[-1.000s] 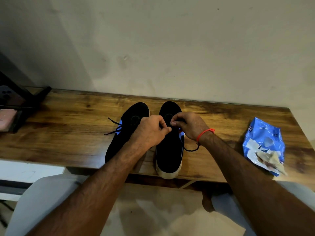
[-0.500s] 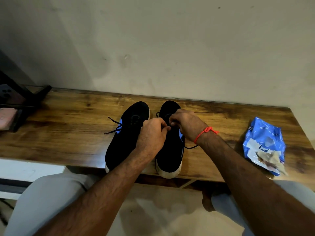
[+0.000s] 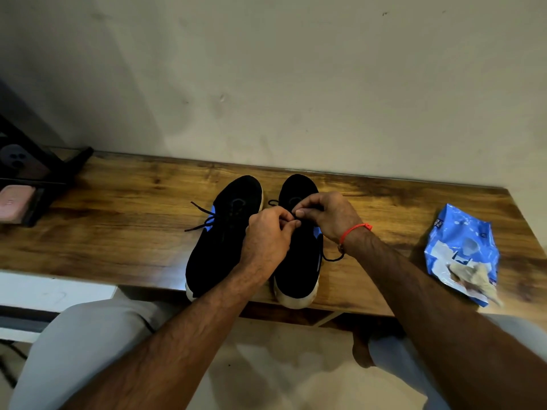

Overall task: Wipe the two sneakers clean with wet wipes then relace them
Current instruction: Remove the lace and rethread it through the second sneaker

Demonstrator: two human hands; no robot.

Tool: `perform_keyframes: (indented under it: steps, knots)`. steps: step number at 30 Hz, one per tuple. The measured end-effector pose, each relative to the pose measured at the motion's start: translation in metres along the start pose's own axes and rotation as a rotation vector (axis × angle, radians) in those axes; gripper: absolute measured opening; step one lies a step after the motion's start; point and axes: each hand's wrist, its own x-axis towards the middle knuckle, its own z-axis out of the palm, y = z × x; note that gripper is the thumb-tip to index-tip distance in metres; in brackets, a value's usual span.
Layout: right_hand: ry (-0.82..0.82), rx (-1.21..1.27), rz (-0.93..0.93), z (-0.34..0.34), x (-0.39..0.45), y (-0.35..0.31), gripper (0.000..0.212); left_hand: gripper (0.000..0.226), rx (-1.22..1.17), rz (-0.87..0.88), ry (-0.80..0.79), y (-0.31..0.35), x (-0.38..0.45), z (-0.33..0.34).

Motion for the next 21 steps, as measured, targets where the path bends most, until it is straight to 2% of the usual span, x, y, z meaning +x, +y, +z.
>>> perform_keyframes:
  steps: [3, 6, 9, 13, 21]
  knots:
    - [0.037, -0.062, 0.016, 0.002, 0.002, 0.0, 0.006, 0.009, -0.006, -0.022, -0.002, 0.002, 0.001, 0.0]
    - [0.005, -0.079, 0.062, 0.002, 0.002, 0.001, 0.005, 0.007, -0.044, -0.064, -0.004, 0.002, 0.002, 0.0]
    - [-0.029, 0.073, 0.169, 0.0, 0.003, 0.006, 0.009, 0.007, -0.086, -0.071, 0.007, 0.003, 0.001, 0.0]
    - [-0.077, 0.304, 0.281, 0.0, 0.001, 0.01, 0.003, 0.006, -0.092, -0.06, 0.015, 0.001, -0.001, -0.002]
    - [0.05, 0.341, 0.253, 0.01, -0.005, 0.012, 0.01, 0.005, -0.062, -0.034, 0.054, -0.002, -0.002, 0.003]
